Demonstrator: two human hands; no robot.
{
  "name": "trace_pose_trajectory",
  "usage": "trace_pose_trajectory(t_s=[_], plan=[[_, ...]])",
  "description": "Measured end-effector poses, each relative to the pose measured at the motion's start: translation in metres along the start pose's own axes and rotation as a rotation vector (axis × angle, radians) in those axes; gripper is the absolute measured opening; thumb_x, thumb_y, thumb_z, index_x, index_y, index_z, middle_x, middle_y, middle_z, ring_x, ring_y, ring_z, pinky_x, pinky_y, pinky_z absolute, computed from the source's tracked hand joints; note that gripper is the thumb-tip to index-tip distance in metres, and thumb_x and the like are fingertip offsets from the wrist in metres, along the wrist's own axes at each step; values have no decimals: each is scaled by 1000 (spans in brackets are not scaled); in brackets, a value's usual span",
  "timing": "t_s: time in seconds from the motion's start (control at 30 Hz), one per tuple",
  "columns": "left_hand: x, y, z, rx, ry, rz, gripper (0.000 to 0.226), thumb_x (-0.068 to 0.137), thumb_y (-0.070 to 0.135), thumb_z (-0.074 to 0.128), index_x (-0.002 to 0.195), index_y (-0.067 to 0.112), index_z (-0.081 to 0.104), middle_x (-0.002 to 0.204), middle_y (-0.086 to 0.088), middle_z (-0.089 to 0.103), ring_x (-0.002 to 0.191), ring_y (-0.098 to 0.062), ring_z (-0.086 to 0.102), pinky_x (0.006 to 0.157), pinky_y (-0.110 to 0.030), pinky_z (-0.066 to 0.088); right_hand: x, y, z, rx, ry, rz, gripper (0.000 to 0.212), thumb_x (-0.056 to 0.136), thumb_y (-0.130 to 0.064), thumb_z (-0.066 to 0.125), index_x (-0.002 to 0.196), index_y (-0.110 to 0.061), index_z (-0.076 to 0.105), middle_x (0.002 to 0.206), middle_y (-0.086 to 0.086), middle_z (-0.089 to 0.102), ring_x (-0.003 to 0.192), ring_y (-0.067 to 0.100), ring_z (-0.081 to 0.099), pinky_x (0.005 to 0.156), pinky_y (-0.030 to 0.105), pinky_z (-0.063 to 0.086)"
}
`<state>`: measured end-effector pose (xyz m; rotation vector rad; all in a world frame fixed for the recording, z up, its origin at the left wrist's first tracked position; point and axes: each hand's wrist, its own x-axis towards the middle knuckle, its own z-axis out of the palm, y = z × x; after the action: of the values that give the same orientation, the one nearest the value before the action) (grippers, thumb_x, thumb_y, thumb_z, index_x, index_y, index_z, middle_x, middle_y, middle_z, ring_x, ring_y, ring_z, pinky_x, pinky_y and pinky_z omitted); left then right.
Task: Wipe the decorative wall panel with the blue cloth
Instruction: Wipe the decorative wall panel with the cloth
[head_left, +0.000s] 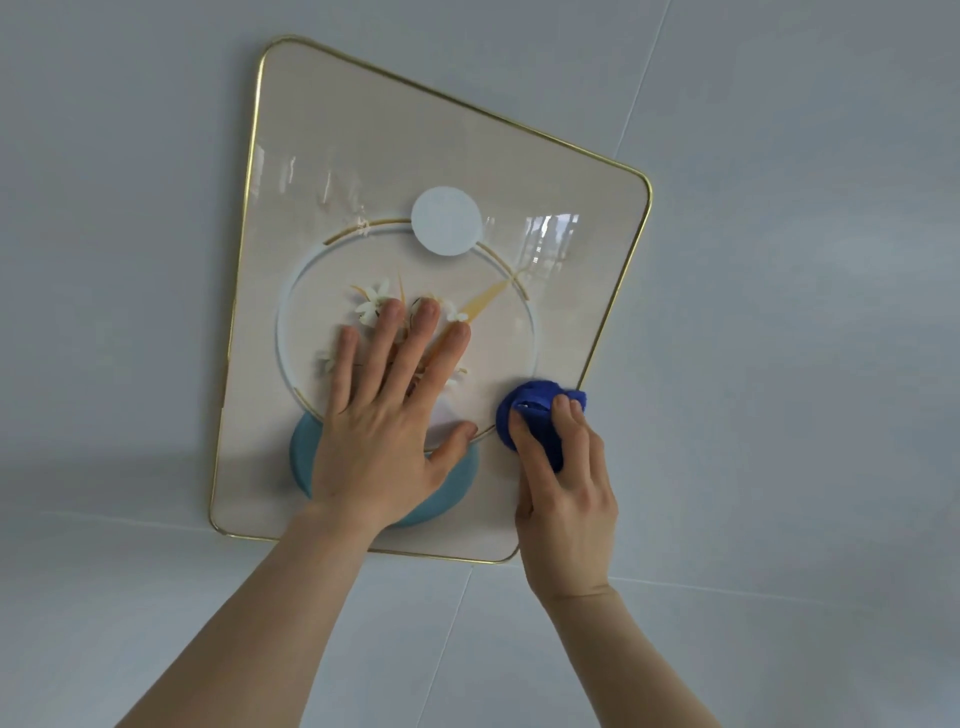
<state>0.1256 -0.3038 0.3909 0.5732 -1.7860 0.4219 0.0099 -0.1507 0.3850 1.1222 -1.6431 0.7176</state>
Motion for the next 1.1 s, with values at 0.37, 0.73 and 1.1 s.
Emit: trace_pose_trajectory(t_s=[0.37,0.73,1.1], plan=[[2,3,-11,19,-57,0,95,93,62,62,168,25,17,177,-5,12,163,-34,9,130,-59,13,-29,-6,-40,-82,-459,-22,73,38,17,86,101,-20,81,113,6,75,90,28,73,46,30,56],[2,2,-11,2,-79,1,91,95,63,52,168,25,15,178,-5,7,164,-33,2,131,-58,7,87,1,-93,522,-17,300,39,90,-2,76,123,-24,76,112,-6,68,97,3,62,92,11,47],[0,-3,-3,-20,-78,14,92,94,66,54,168,29,14,177,1,2,164,-31,3,131,-56,3,170,0,-38,174,178,-116,53,106,-17,56,157,-15,45,160,17,43,148,34,42,110,44,49]])
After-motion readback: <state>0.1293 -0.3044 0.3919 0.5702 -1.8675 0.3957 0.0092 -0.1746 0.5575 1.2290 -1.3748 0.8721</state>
